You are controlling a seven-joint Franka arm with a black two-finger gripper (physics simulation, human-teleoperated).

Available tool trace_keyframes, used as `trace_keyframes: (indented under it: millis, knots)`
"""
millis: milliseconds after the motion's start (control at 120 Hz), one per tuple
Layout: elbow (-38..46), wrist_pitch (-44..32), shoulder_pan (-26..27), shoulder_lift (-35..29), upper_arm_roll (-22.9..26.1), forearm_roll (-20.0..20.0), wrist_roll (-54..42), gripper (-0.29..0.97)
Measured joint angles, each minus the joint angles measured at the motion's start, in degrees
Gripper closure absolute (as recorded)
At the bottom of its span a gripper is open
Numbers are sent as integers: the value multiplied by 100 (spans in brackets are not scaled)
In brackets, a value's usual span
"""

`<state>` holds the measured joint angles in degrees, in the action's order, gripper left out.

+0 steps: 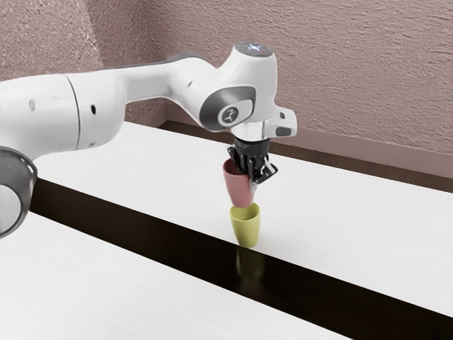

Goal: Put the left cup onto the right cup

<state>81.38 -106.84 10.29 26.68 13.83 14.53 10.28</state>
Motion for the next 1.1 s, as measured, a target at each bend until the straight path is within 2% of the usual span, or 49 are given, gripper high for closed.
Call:
trace_keyframes:
  millis: [842, 925, 1100]
  knots:
    - [-216, -78, -59, 460, -2, -15, -1, 77]
    - [-216, -83, -58, 476, -3, -36, -2, 72]
    - [-216, -87, -61, 484, 5, -66, -1, 52]
